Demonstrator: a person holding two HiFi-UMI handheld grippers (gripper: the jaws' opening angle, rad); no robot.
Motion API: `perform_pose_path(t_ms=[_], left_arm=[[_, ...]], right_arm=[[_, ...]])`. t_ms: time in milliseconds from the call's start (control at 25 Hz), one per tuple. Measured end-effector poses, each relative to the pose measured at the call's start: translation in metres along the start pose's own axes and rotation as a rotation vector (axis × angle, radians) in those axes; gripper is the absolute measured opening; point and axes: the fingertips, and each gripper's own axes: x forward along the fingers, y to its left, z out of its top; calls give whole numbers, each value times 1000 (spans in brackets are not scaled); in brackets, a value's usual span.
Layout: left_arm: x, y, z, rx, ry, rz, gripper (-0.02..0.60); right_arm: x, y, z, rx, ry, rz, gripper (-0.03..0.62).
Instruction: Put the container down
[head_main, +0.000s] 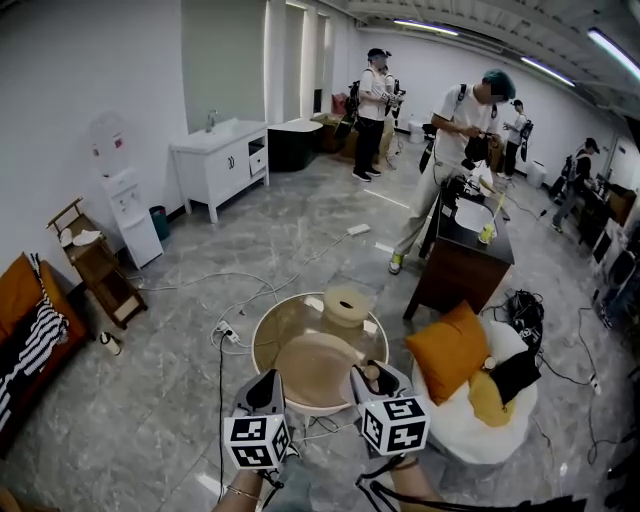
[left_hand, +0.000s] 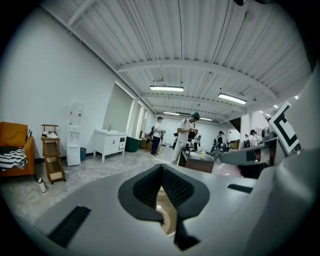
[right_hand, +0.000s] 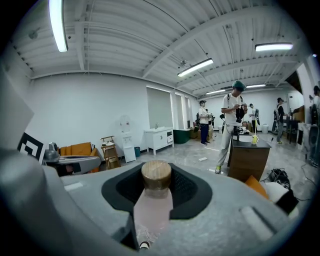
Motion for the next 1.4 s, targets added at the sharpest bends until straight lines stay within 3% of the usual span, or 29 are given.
perform_pose_path(t_ms=[280,760,1040,1400], left_arm=[[55,29,22,-17,3,10,-3],[152,65,63,-12,-1,-28,-3],[194,94,83,-3,-11,-38,-3],[241,125,80,-7,20,-44,-3]], right_arm=[[54,-8,35,-26,-3,15,133],[140,-43,78,-8,0,-44,132],[194,-38,105,-26,2,-35,133],[252,-36,112,-51,19,-26,132]])
